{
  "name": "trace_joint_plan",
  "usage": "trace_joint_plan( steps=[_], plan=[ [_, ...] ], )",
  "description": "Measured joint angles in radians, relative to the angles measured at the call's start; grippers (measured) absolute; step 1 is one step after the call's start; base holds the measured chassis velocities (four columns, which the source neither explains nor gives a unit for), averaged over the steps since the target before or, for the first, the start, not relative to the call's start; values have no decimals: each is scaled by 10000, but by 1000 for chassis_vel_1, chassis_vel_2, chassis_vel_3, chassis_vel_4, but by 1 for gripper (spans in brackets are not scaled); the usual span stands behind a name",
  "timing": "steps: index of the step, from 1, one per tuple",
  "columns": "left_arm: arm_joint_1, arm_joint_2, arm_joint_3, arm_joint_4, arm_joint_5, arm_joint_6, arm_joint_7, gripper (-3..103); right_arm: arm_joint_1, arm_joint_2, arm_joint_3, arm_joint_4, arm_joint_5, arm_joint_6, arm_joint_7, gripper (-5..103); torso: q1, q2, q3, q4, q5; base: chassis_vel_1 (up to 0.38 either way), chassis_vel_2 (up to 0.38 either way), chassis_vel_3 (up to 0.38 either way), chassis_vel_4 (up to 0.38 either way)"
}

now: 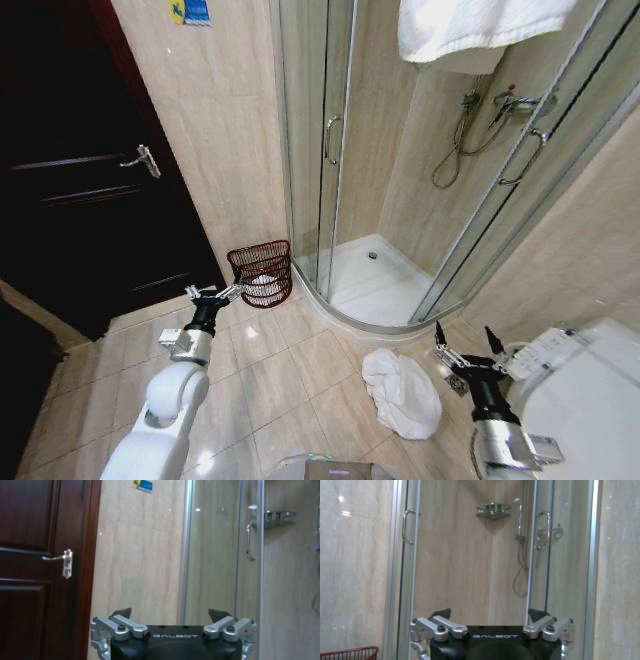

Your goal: Discard the used towel into the hamper.

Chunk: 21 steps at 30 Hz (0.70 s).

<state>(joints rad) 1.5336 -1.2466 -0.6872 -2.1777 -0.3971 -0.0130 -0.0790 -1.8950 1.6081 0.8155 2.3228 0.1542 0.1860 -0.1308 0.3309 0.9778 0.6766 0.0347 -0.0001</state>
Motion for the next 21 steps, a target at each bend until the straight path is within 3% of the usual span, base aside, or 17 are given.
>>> trace_joint_plan(
  steps=[8, 13, 21],
  plan=[
    [528, -285, -180, -537, 287, -166, -30, 100, 51, 0, 182, 208, 350, -85, -20, 100, 125, 270, 149, -1, -3, 0, 0, 0, 0],
    [737, -281, -395, -955, 144, 66, -105, 100, 141, 0, 237, 230, 513, -260, -64, 100, 197, 433, 238, 2, 3, 0, 0, 0, 0],
    [-203, -194, -362, -39, -1, 126, 101, 100, 231, 0, 331, 385, 610, -285, -209, 100, 321, 710, 394, -2, -2, 0, 0, 0, 0]
  ],
)
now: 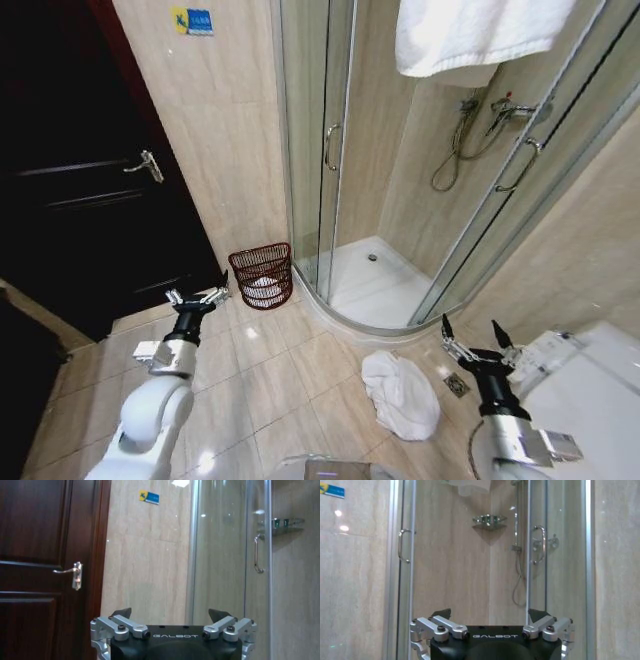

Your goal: Discard the used towel into the hamper.

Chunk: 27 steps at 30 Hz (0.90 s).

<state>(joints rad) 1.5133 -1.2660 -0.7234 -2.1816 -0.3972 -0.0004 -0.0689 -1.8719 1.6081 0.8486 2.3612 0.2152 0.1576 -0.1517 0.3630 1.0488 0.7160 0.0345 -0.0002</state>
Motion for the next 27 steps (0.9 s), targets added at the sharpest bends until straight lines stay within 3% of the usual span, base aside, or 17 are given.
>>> trace_joint_plan(
  steps=[3, 6, 10, 17, 20, 27],
  plan=[
    [-266, 14, -100, 237, -195, 0, 463, 100, -4, 0, -18, -40, -23, 73, -229, 100, 46, 107, 60, 1, -1, 0, 0, 0, 0],
    [-807, 35, -213, 753, -406, -63, 1338, 100, 189, 0, -226, -487, -279, 286, -400, 100, 112, 259, 142, 2, 4, 0, 0, 0, 0],
    [-1078, -83, -113, 951, -419, -84, 1462, 100, 314, 0, -335, -652, -385, 341, -425, 100, 147, 332, 185, 2, 1, 0, 0, 0, 0],
    [-1328, -1125, 668, 1115, -49, -74, 1108, 100, 1085, 0, -799, -1507, -939, 573, -4, 100, 267, 599, 334, 4, 5, 0, 0, 0, 0],
    [-1078, -1509, 1572, 1045, 565, -160, 599, 100, 1103, 0, -1101, -1399, -1175, 563, 153, 100, 331, 747, 414, 3, 3, 0, 0, 0, 0],
    [-1098, -1390, 2207, 1156, 1364, -426, -64, 100, 824, 0, -1450, -997, -1485, 418, 746, 100, 450, 1012, 557, 1, 1, 0, 0, 0, 0]
  ],
)
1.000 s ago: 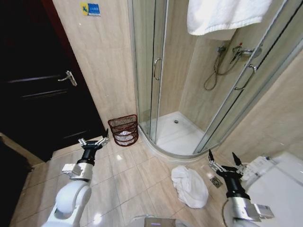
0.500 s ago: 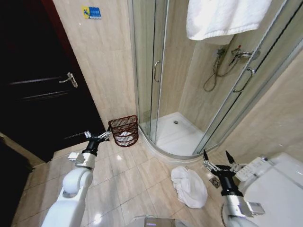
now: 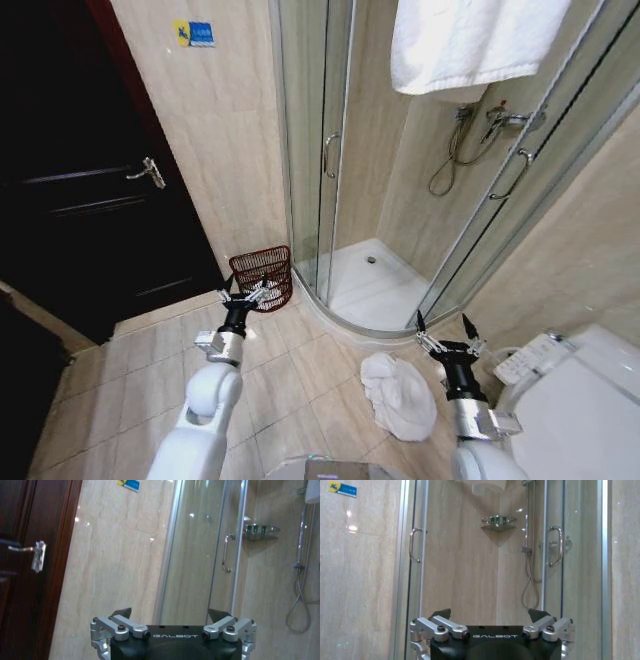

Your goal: Discard the used towel into the hamper.

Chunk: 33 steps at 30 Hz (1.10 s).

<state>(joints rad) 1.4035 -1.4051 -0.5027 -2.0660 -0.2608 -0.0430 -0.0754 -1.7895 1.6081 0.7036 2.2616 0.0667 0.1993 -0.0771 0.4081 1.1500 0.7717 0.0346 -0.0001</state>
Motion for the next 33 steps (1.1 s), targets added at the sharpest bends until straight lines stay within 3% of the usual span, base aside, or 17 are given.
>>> trace_joint_plan(
  steps=[10, 33],
  plan=[
    [-172, 197, -777, 77, -43, -29, 665, 100, -36, 0, 1, 110, -87, -92, -18, 100, 145, 322, 178, 1, 0, 0, 0, 0, 0],
    [-95, 190, -726, -11, -144, -111, 863, 100, -93, 0, 289, 263, -33, -251, -191, 100, 528, 1165, 638, 1, 1, 0, 0, 0, 0]
  ],
)
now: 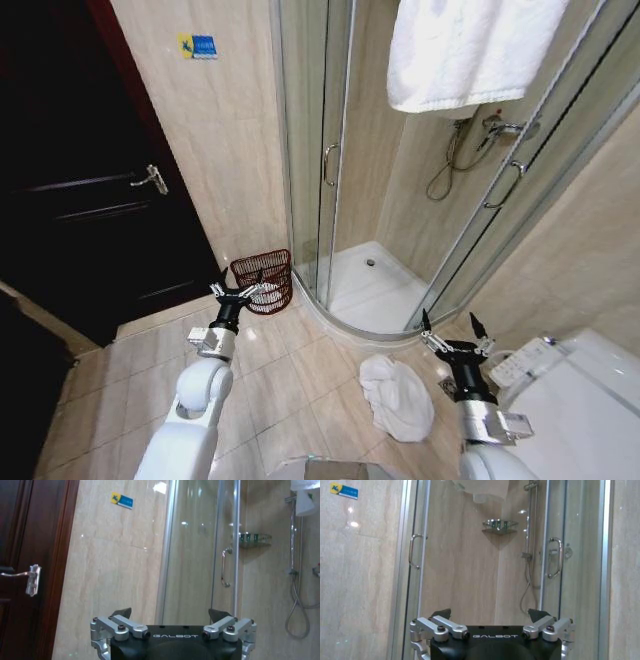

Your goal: Discard the used towel into the hamper.

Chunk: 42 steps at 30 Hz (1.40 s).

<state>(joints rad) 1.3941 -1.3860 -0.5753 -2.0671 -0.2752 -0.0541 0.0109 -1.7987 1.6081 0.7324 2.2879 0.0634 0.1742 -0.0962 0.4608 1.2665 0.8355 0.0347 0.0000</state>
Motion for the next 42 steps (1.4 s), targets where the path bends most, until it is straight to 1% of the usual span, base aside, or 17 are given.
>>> trace_joint_plan(
  steps=[21, 35, 36, 38, 39, 42],
  plan=[
    [9, 56, -235, 16, -64, -87, 82, 100, 108, 0, -29, 52, -33, -101, -8, 100, 390, 854, 466, 0, 0, 0, 0, 0, 0],
    [47, 6, -139, -42, -6, -101, 66, 100, 107, 0, 4, 199, 58, -168, -31, 100, 641, 1395, 754, 0, 0, 0, 0, 0, 0],
    [48, 5, -139, -48, -9, -116, 66, 100, 118, 0, 4, 205, 62, -183, -32, 100, 654, 1424, 770, 0, 0, 0, 0, 0, 0],
    [70, 12, -138, -53, -84, -345, 67, 100, 227, 0, 0, 221, 76, -309, -33, 100, 700, 1531, 830, -1, 0, 0, 0, 0, 0],
    [70, 12, -138, -53, -84, -345, 67, 100, 227, 0, 0, 221, 76, -309, -33, 100, 700, 1531, 830, -1, 0, 0, 0, 0, 0],
    [175, 16, -199, -74, -115, -491, 68, 100, 727, 0, -5, 190, 74, -637, -33, 100, 723, 1583, 862, -1, 0, 0, 0, 0, 0]
  ],
)
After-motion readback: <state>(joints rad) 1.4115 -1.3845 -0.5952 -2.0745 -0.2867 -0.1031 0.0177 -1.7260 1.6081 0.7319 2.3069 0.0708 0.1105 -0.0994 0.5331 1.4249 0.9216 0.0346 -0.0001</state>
